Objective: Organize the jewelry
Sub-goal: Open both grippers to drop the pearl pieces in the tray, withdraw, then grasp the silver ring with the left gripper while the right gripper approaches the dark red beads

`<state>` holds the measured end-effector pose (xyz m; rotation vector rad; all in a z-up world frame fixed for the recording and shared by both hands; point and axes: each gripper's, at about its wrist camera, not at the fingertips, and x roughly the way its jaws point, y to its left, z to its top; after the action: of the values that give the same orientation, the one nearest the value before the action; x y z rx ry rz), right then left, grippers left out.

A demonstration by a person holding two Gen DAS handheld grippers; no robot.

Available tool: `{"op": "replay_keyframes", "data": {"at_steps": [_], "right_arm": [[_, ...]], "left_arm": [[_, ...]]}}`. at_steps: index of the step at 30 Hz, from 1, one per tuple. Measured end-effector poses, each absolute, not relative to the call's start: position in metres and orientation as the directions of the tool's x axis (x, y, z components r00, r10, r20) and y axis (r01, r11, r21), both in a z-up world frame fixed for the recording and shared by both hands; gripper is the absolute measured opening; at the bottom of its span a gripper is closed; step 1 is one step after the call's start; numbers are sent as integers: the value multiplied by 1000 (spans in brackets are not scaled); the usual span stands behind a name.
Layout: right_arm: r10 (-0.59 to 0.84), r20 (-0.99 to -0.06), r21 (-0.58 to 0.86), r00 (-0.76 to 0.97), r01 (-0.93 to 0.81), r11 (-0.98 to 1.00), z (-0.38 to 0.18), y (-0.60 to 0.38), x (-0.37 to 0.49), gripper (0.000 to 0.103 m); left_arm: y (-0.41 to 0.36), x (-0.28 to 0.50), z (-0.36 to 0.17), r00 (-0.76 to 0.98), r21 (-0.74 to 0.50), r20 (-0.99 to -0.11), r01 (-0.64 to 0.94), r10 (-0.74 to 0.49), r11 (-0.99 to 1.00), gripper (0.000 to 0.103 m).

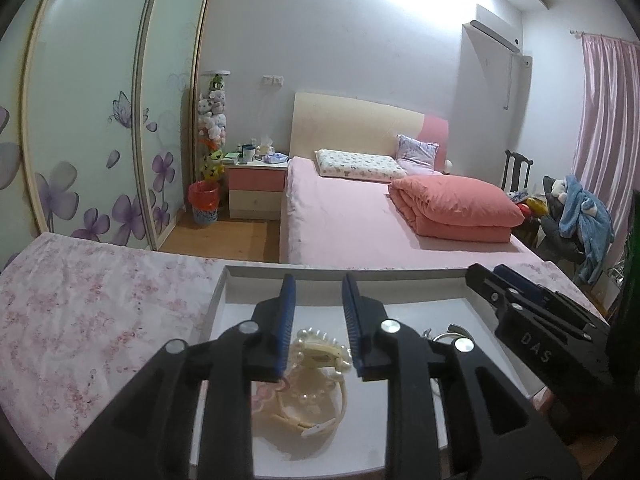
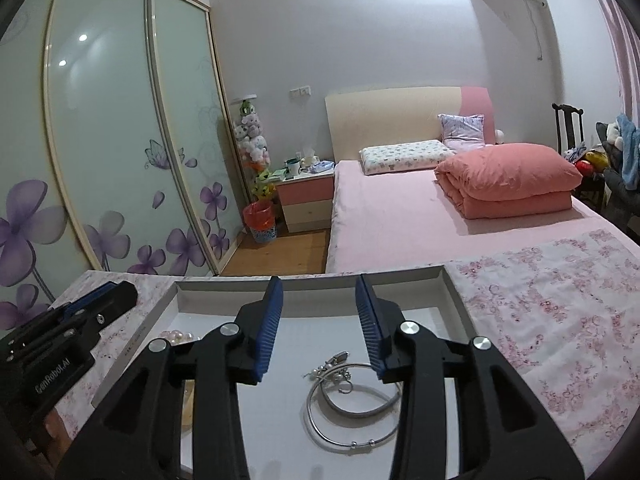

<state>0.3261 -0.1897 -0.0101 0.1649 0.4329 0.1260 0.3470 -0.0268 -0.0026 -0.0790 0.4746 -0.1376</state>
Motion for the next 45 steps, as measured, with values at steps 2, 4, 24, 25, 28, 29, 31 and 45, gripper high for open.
{"op": "replay_keyframes", "data": {"at_steps": [2,4,24,25,28,29,31,45], "right_arm": [[154,-405,185,901,-84,979,-9,-193,326,39],[152,-405,185,902,-82,979,-8,-195,324,39],[194,-506,137,841,-144,980,-31,-200,233,39],[195,-514,136,835,-145,980,-31,-200,228,39],[201,-543,139,815,-149,979,-37,-203,214,39],[198,-555,138,808,-145,980,-40,-204,208,39],[196,-572,142,796,-140,980,-45,-207,201,39],[196,-611,199,767,-91,976,-59,-226,186,39]], "left_arm": [[-24,344,0,883,-105,-446,110,-146,988,25],[-24,340,3,884,-104,-444,110,-145,989,25],[-1,235,-23,828,-59,-538,154,-161,986,31],[0,231,-26,821,-58,-547,158,-164,986,31],[-2,225,-38,786,-64,-593,171,-175,983,33],[-3,226,-40,777,-67,-604,173,-178,983,34],[-7,228,-49,748,-63,-640,178,-177,982,35],[-34,271,-84,612,-23,-781,174,-126,985,39]]}}
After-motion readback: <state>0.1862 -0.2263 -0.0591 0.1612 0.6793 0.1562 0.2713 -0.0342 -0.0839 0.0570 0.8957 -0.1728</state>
